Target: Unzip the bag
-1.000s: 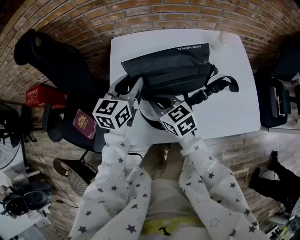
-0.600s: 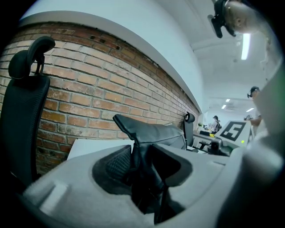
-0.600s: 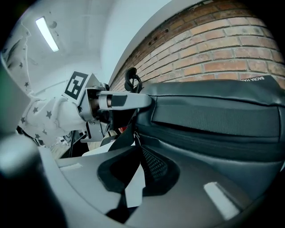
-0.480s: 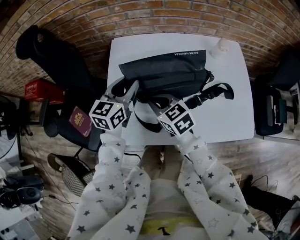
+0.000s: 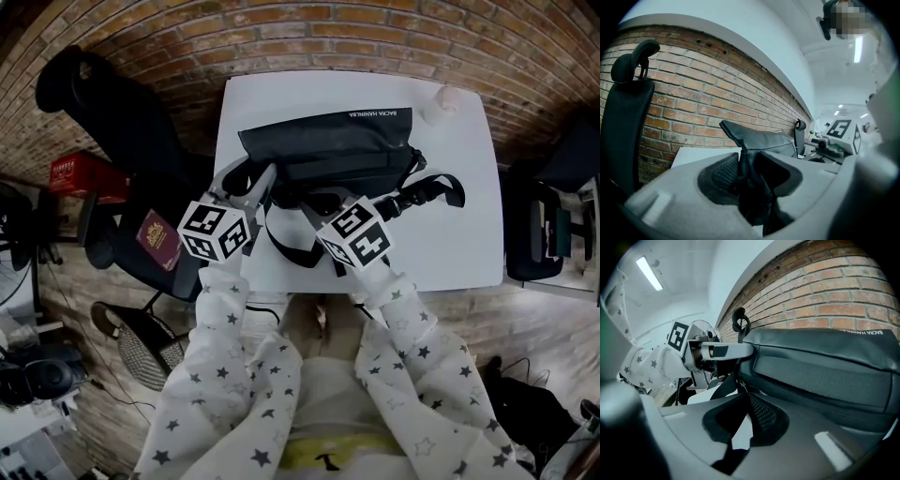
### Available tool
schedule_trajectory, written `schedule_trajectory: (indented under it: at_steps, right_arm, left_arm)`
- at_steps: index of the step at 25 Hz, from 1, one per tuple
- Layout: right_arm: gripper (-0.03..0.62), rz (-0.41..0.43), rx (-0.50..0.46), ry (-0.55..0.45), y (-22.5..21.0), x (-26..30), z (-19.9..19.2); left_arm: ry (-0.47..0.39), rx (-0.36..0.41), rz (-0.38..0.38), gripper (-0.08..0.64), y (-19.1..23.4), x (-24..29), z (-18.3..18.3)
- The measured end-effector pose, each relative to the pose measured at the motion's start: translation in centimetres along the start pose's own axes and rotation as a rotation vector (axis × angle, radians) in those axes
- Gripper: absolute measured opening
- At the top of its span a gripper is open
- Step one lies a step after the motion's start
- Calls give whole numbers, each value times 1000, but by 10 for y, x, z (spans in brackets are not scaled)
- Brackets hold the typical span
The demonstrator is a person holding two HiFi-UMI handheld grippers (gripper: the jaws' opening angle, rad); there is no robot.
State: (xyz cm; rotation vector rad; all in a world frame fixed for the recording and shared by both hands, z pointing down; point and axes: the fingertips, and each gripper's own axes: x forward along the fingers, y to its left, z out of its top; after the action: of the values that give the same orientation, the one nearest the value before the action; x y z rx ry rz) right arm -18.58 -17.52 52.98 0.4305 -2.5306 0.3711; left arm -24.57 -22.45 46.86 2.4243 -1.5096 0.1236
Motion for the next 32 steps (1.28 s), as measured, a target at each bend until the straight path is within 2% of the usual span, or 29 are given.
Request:
schedule_trajectory:
  at_steps: [25, 32]
  right_arm:
    - [15, -35, -27, 81, -19, -10, 5]
    - [15, -99, -13, 104, -38, -20, 0]
  left_arm:
    - [9, 8, 66, 141, 14, -4, -4]
    - [4, 5, 80, 141, 20, -5, -5]
